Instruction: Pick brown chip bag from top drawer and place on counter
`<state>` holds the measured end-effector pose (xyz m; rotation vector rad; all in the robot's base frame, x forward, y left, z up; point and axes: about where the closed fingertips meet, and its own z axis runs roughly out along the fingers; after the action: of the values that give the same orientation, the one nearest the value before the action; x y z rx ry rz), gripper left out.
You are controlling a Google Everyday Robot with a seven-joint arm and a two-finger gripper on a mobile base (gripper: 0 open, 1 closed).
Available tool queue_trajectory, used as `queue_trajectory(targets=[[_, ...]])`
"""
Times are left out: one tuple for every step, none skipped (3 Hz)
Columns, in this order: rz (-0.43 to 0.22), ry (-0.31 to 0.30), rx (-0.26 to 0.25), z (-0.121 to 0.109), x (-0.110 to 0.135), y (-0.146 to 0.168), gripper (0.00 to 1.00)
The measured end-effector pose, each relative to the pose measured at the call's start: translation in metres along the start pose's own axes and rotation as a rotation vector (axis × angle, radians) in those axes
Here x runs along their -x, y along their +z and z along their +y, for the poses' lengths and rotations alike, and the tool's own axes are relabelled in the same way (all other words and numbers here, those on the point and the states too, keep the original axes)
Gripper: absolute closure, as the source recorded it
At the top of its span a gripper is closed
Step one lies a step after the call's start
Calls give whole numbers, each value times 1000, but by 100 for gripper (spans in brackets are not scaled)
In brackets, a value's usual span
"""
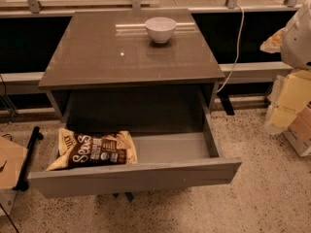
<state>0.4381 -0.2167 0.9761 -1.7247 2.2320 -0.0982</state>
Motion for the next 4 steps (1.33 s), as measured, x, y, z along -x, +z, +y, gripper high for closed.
queue_trajectory(targets=[[-2, 1, -7, 0, 0, -1, 0], [-56, 108, -28, -10, 15, 18, 0], [-150, 216, -11, -29, 49, 54, 0], [-155, 225, -6, -29, 51, 57, 0]])
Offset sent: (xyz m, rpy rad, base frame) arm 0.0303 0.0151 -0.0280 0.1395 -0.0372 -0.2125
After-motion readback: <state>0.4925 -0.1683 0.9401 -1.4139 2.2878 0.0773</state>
